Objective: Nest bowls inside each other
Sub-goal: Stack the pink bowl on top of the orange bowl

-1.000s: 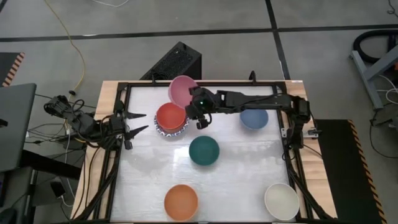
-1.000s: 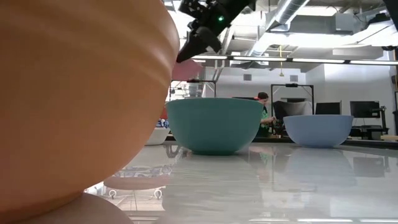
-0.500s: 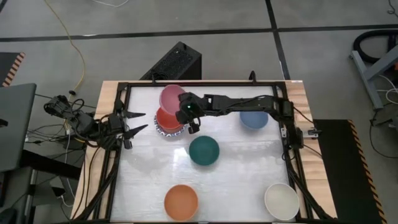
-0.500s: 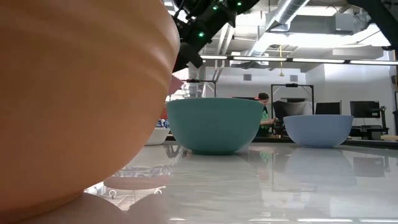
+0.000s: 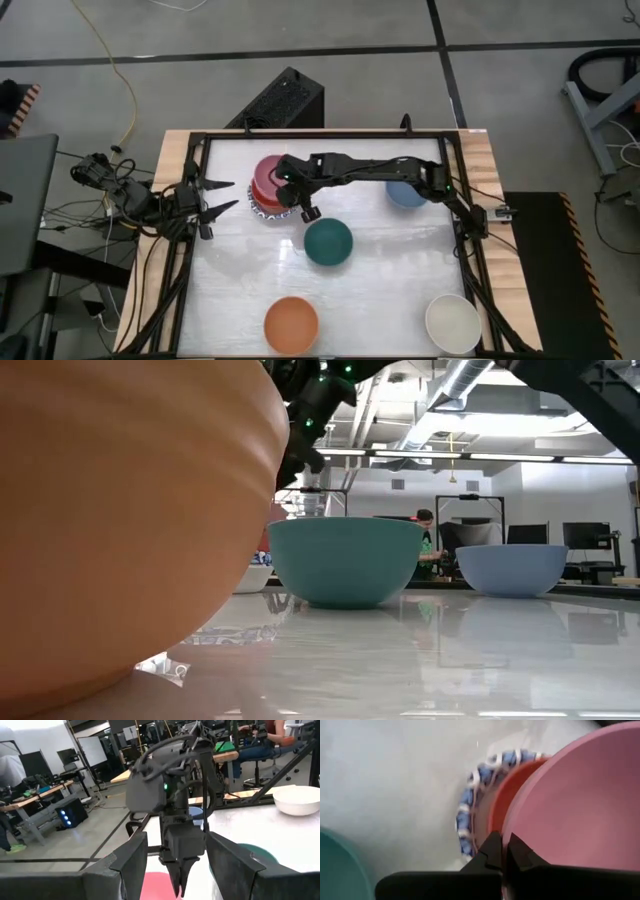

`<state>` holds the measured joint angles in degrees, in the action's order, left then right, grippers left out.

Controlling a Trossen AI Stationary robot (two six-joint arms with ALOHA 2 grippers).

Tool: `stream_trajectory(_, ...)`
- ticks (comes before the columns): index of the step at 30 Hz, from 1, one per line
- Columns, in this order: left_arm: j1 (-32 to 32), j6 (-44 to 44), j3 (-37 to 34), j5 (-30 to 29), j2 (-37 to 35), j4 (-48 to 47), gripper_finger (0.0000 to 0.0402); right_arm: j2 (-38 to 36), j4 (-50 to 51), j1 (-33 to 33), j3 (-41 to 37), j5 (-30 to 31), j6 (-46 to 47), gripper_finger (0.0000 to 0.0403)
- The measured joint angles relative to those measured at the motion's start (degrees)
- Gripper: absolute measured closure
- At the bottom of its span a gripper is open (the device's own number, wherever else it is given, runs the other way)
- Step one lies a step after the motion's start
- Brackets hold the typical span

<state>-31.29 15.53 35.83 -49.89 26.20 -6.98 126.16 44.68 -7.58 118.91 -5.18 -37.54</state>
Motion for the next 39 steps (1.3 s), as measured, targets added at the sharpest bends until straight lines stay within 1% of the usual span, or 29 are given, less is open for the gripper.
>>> stream_trajectory(7, 0.0, -0.2, 0.0, 0.0, 0.0, 0.0, 0.021, -0.4, -0.2, -0.4, 0.1, -5.7, 1.1, 0.0396)
stream_trajectory(11, 0.0, -0.2, 0.0, 0.0, 0.0, 0.0, 0.021, -0.4, -0.2, -0.8, 0.1, -6.1, 1.4, 0.0396)
stream_trajectory(13, 0.0, -0.2, 0.0, 0.0, 0.0, 0.0, 0.021, -0.3, -0.2, -1.0, 0.1, -5.5, 3.0, 0.039)
stream_trajectory(19, 0.0, -0.3, 0.0, 0.0, 0.0, 0.0, 0.021, -0.3, -0.6, -1.2, 0.1, -5.5, 6.9, 0.0341)
stream_trajectory(25, 0.0, -0.3, 0.0, 0.0, 0.0, 0.0, 0.021, -0.3, -1.3, -1.2, 0.1, -5.4, 7.3, 0.0303)
stream_trajectory(32, 0.0, -0.3, 0.0, 0.0, 0.0, 0.0, 0.021, -0.7, -5.9, -1.2, 0.1, -5.0, 7.1, 0.0253)
stream_trajectory(36, 0.0, -0.3, 0.0, -0.4, 0.0, -0.1, 0.021, -1.9, -6.1, -1.2, 0.7, -2.2, 7.4, 0.0235)
stream_trajectory(39, 0.0, 0.4, 0.0, -0.4, 0.0, -0.1, 0.021, -2.8, -5.8, -0.5, 1.7, 1.8, 7.6, 0.0237)
